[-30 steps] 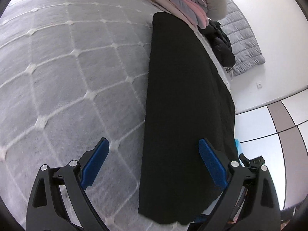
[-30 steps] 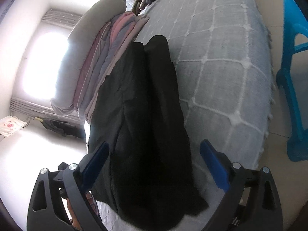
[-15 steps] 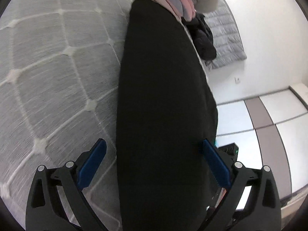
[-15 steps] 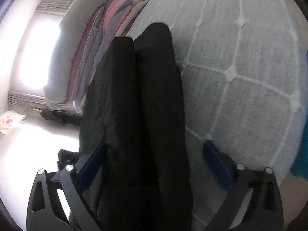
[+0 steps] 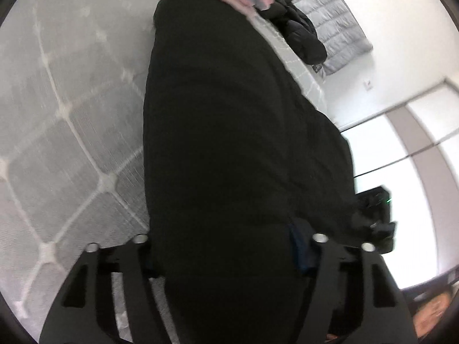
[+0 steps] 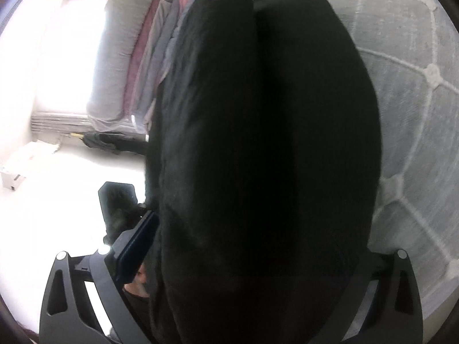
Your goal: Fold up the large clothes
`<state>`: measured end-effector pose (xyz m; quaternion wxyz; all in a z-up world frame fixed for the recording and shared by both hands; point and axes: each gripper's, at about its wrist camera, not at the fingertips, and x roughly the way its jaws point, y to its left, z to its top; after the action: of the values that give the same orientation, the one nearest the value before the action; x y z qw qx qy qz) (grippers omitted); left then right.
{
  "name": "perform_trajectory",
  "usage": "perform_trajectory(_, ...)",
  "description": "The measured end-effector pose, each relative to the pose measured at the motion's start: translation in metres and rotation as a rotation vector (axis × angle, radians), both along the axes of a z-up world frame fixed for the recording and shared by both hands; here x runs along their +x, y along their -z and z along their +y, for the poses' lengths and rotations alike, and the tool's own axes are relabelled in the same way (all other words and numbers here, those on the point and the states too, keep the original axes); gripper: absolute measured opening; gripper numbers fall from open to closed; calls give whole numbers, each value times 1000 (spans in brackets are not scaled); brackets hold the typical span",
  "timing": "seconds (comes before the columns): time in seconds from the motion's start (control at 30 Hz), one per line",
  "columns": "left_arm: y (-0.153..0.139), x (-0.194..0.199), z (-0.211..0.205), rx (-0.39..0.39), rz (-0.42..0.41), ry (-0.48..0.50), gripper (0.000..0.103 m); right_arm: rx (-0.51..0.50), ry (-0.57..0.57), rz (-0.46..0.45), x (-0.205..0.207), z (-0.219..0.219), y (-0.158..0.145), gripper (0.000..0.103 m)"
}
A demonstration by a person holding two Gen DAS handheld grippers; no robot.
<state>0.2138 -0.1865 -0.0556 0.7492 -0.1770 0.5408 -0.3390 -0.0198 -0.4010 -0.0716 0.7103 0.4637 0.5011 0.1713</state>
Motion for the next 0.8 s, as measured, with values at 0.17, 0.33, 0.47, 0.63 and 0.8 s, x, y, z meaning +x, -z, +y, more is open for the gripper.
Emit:
perform_trajectory(0.17,-42,-14,21,87,-106,0,51,39,-64,-56,-5,44,-12,98)
perform_trajectory(0.33,-59,-36,101,145,-82,-15,54,46,-261,-43,-11,131,-4,98)
perform_trajectory(0.47,-19,-41,164,38,116,-33,69,-78,-245,-50,-15,154,-3,97)
perform_trajectory(0.63,-4,-30,186,-37,108,-92,95,-181,-188,-18,-7,146,-6,98)
perform_trajectory(0.8,-17,-34,162,48,-12,-53,62,64,-246,38,16,160,14,98)
